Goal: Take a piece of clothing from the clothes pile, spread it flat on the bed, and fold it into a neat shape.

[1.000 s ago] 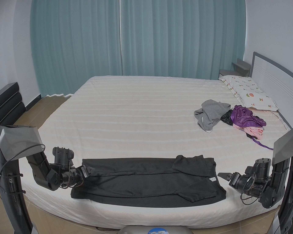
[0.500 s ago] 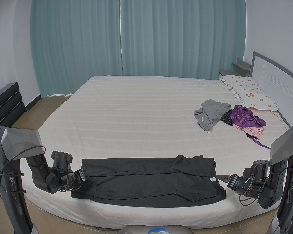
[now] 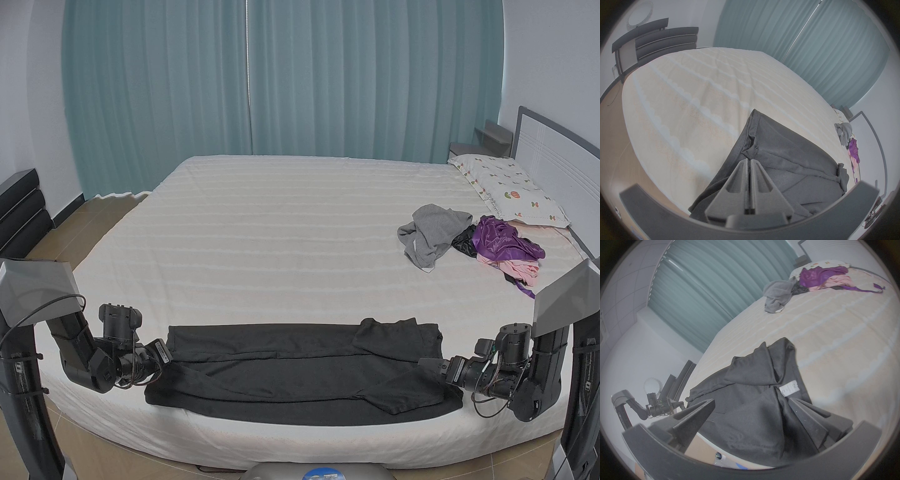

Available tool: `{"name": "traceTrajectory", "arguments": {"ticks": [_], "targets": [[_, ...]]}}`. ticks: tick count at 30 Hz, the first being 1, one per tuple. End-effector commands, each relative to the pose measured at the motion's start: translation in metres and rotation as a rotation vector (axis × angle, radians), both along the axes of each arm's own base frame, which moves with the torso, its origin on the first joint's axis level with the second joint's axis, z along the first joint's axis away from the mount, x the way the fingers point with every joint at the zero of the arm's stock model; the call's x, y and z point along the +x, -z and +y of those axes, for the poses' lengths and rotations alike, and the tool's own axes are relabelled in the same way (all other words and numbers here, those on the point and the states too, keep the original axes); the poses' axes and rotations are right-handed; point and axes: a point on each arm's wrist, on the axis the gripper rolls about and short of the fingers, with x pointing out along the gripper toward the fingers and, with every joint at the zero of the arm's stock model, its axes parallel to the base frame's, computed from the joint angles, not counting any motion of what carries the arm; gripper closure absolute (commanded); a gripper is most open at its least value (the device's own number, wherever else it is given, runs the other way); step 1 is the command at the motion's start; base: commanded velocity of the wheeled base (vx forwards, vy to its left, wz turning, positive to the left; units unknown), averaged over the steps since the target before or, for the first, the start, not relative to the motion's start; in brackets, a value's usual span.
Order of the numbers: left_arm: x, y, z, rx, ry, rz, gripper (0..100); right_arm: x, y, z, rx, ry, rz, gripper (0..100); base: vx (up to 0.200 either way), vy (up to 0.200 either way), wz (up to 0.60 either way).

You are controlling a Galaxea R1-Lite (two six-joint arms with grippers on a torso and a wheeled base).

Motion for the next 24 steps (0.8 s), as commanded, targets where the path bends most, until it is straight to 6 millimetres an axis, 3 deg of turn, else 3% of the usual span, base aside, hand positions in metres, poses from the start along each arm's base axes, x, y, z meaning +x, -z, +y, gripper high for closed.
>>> {"name": "traceTrajectory", "arguments": {"ticks": [1, 19, 20, 24], "targets": [[0.004, 0.001, 0.001, -0.015, -0.021, -0.007, 100, 0.012, 0.018, -0.003, -0.011, -0.007, 0.001, 0, 0.0, 0.0, 0.0], [0.004, 0.007, 0.0, -0.02, -0.022, 0.013, 100, 0.028, 0.034, -0.002, 0.012, -0.076, -0.021, 0, 0.0, 0.0, 0.0], [0.004, 0.007, 0.0, -0.02, -0.022, 0.013, 100, 0.028, 0.034, -0.002, 0.013, -0.073, -0.019, 100, 0.0, 0.0, 0.0], [0.003, 0.007, -0.001, -0.02, -0.019, 0.015, 100, 0.028, 0.036, -0.003, 0.011, -0.071, -0.014, 100, 0.0, 0.0, 0.0]]}}
